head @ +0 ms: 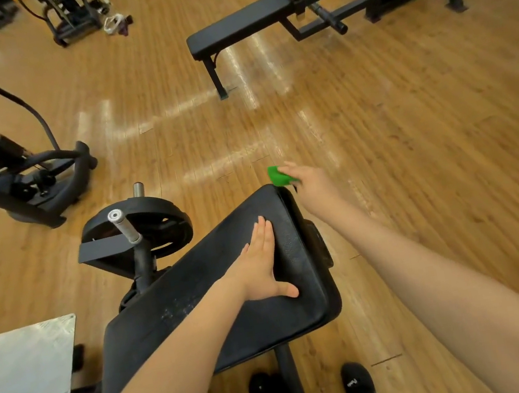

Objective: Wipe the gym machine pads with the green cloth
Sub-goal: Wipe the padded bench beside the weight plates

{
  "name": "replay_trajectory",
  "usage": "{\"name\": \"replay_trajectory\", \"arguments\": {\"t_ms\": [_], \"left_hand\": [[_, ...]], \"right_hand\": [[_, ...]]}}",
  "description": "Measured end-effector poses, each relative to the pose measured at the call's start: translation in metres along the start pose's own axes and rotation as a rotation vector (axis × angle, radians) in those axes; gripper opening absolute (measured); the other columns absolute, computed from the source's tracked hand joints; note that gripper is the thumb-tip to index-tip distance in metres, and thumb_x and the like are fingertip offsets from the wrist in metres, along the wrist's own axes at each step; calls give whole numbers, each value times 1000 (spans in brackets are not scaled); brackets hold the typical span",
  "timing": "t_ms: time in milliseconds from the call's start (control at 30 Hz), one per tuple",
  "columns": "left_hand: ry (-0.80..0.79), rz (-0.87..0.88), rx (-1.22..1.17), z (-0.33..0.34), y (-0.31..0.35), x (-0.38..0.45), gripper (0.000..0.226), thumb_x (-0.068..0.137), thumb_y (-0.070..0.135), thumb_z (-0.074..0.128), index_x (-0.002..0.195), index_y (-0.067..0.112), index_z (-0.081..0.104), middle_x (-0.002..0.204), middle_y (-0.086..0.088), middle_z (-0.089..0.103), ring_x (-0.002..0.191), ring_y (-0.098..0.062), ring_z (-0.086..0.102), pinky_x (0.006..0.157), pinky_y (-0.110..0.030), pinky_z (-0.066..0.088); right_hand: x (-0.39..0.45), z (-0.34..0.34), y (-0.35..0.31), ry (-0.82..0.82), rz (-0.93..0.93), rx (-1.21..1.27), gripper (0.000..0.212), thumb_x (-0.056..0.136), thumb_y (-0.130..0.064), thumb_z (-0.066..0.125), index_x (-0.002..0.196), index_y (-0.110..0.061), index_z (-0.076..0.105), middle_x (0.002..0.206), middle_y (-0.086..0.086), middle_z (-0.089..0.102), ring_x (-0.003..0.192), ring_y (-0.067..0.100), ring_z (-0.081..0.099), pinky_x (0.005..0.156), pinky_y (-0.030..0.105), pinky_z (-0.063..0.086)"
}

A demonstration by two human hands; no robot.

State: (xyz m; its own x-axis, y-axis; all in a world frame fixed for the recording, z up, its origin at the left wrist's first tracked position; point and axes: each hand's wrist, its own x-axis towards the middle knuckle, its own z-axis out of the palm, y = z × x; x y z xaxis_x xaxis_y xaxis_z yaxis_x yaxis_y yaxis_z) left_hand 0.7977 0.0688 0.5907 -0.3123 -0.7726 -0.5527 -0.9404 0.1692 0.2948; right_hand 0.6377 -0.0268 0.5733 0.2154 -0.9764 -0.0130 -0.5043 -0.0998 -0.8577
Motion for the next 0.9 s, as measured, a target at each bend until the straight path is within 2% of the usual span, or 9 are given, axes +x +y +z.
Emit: {"name": "replay_trajectory", "arguments": {"t_ms": [100,167,300,500,600,667,800,900], "left_hand": [[-2,-2,2,0,0,0,136,73,55,76,144,7,-30,152,-7,-36,144,-21,-26,121,-43,2],[-6,-1,-2,0,0,1,137,72,55,76,144,7,-30,153,-7,-36,144,-20,-26,121,-43,2],[-7,5,-13,1,-4,2,137,73,55,76,143,8,-32,152,-7,-37,143,-21,-27,121,-43,1],[-13,-7,-7,2,-3,3,134,75,53,75,144,9,-32,152,-6,-38,143,-21,-27,121,-43,1],[-18,-13,0,0,-2,2,133,76,52,75,144,9,-31,152,-6,-38,143,-21,-27,121,-43,1],[-21,-15,1,1,-1,2,133,76,52,75,144,9,-31,152,-6,-38,144,-22,-26,121,-43,1],[-14,-24,-7,1,0,0,132,77,50,75,145,9,-31,152,-6,-38,144,-22,-25,121,-42,1],[-10,-29,-16,1,1,0,132,77,49,76,145,10,-30,152,-5,-37,144,-21,-24,121,-42,3]], "right_hand": [[8,21,7,-50,49,20,65,80,24,32,135,-6,48,145,8,40,137,21,33,110,19,17],[-6,27,11,-10,56,25,66,79,25,33,135,-7,46,144,8,41,137,20,34,114,24,19],[-51,26,14,9,-22,-47,62,82,23,37,137,-6,44,144,5,40,138,16,31,114,21,15],[-116,31,25,61,-33,-48,54,91,9,45,139,-16,40,144,-6,36,133,2,24,114,18,15],[-137,32,28,46,-43,-44,54,91,7,48,139,-17,39,139,-14,32,134,2,24,107,5,7],[-154,32,31,23,-26,-21,56,91,7,50,138,-20,36,140,-15,32,134,2,25,105,1,6],[-181,25,40,-24,-68,-37,58,91,8,47,138,-22,31,141,-14,33,136,3,25,112,12,12],[-184,16,36,-15,-62,-10,52,92,6,46,138,-19,42,139,-12,38,133,2,30,114,19,21]]}}
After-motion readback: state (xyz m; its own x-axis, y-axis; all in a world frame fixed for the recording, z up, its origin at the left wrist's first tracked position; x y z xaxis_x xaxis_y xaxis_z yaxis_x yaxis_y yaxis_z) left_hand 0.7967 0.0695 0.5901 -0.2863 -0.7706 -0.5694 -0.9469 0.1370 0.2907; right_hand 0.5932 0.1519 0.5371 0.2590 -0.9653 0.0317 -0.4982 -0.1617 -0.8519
